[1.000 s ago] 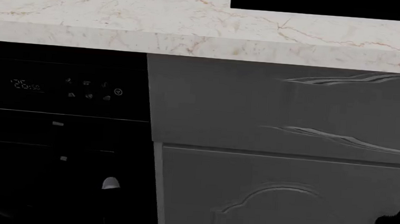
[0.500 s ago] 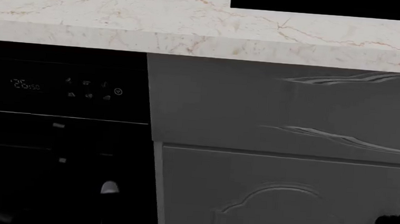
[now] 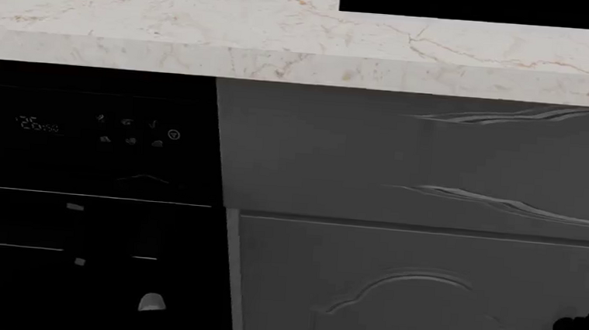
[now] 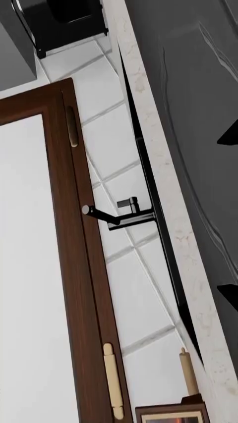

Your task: Open the dishwasher door

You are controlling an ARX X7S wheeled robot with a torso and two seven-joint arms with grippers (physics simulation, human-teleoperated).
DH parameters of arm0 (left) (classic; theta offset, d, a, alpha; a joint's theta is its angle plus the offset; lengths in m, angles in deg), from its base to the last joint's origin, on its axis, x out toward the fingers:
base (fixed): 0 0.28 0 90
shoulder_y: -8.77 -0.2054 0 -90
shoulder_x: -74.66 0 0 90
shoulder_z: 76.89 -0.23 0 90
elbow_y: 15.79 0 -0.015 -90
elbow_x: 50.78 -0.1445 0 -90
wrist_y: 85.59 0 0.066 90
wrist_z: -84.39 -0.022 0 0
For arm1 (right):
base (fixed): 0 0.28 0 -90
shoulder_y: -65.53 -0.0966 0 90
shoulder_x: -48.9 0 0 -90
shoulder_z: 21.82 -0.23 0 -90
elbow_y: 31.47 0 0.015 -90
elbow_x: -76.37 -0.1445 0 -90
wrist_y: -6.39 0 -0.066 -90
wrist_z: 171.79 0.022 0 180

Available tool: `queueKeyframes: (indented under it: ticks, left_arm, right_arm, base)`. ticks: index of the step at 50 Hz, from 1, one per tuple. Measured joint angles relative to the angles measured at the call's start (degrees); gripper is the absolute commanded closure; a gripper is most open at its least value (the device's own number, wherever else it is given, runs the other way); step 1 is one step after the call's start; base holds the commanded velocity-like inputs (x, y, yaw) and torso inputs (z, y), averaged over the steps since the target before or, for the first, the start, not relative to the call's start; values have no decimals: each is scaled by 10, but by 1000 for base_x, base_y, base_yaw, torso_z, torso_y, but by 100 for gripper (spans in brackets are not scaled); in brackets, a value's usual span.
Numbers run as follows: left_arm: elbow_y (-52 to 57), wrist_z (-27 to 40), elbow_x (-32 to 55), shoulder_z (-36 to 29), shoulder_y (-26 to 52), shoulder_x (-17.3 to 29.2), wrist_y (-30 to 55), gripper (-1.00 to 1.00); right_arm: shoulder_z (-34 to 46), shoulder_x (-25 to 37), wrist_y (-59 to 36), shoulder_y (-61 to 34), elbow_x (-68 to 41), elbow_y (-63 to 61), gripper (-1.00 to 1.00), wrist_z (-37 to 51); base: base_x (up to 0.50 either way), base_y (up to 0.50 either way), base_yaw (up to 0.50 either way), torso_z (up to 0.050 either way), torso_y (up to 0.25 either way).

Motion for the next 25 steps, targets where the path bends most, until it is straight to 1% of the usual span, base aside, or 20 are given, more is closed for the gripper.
queueKeyframes:
  ticks: [25]
  left_arm:
    - [109, -39, 24, 8, -46, 22, 91, 100]
  right_arm:
    - [7, 2, 0, -3, 1, 1, -100, 1]
  base:
    - [0, 1, 4, 1, 0]
